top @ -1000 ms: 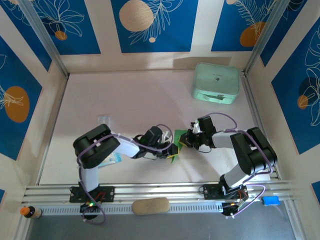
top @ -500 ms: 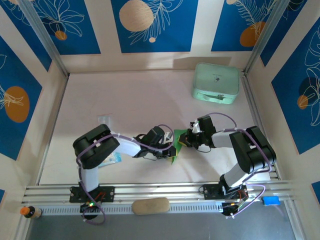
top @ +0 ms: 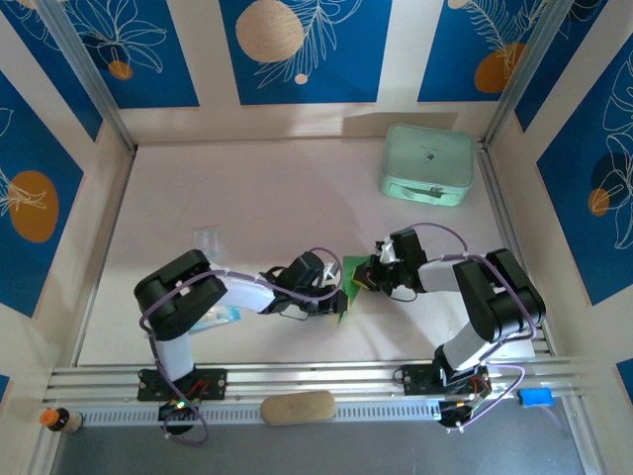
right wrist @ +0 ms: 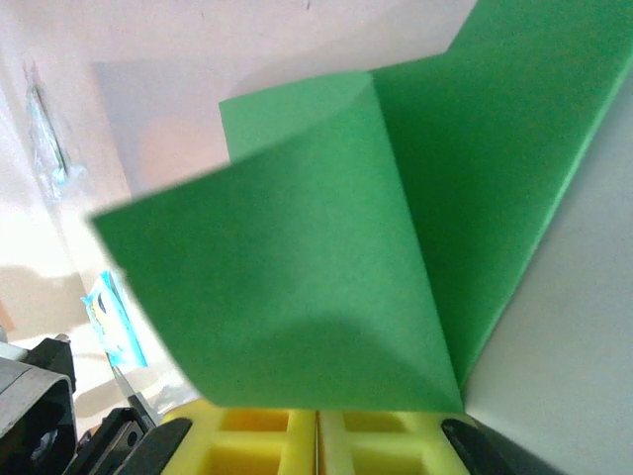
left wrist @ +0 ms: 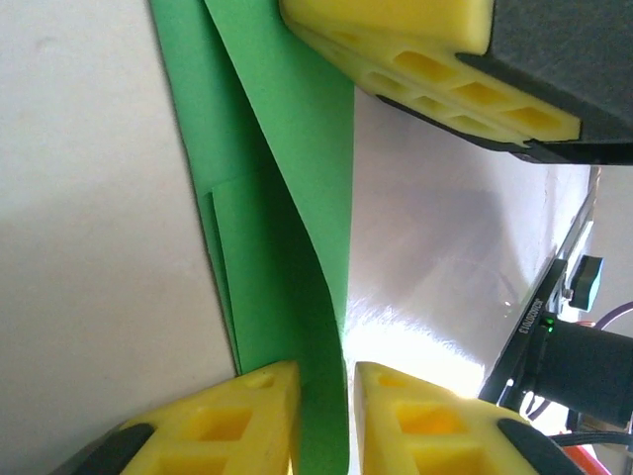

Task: Fold a paper plane with a square sheet of paper (pick it up from the middle)
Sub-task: Fold the wing for the fifth time at the center of the table.

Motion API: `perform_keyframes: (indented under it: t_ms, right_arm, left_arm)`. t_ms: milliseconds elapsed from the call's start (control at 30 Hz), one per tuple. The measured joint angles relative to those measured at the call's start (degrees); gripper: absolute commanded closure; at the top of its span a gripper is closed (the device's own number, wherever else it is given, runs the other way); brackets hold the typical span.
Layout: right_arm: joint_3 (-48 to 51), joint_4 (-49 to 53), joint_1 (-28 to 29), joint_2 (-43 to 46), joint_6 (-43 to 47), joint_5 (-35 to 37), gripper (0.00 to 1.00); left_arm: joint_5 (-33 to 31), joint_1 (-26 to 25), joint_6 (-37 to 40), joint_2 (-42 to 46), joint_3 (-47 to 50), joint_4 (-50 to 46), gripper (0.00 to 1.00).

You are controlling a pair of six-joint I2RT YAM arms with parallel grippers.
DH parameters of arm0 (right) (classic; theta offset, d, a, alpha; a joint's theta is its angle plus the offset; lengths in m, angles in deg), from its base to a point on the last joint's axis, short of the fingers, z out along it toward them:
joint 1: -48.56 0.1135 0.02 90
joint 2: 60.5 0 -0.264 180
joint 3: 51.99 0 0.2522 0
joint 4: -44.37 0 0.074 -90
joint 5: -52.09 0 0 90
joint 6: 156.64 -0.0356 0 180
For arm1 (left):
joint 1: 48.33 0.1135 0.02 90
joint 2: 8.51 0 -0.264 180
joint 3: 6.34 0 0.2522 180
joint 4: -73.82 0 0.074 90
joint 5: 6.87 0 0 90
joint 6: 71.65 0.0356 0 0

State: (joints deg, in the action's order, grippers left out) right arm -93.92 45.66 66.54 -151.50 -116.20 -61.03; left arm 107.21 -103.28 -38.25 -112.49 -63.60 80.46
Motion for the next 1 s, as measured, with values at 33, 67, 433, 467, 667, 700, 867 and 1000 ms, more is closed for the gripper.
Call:
perform_keyframes:
  t_ms: [33,67,433,467,667,700,867,1000]
  right_arm:
    - [0.0,0.0,0.0,0.0,0.0,0.0,0.92]
    - [0.0,0.0,0.0,0.0,0.0,0.0,0.92]
    - [0.0,-0.2,0.0,0.0,-0.4,0.1,0.92]
    - [0.0,-0.2,0.0,0.0,-0.4,0.1,0.92]
    - [0.0,-0.2,0.0,0.0,-0.4,0.2,0.92]
    - [0.0,-0.2,0.0,0.0,-0.4,0.2,0.92]
    - [0.0,-0.2,0.0,0.0,-0.4,0.2,0.92]
    - [0.0,-0.2,0.0,0.0,-0.4,0.2,0.92]
  left_arm:
    - [-0.2,-0.1,0.2,0.0,0.0,-0.2,0.85]
    - [-0.4,-0.1,0.2,0.0,0.0,-0.3,0.86]
    - [-1.3,-0.3,0.2,0.0,0.7,-0.1,0.93]
    - [-1.4,-0.3,0.2,0.1,0.9,0.2,0.92]
    - [-1.9,-0.6,0.1,1.4,2.1,0.8,0.82]
    - [-2.1,-0.7,0.2,1.7,2.2,0.4,0.81]
    - [-2.6,-0.9,0.9,2.3,2.2,-1.0,0.81]
    - [-2.7,-1.1,1.5,2.3,2.1,-1.3,0.87]
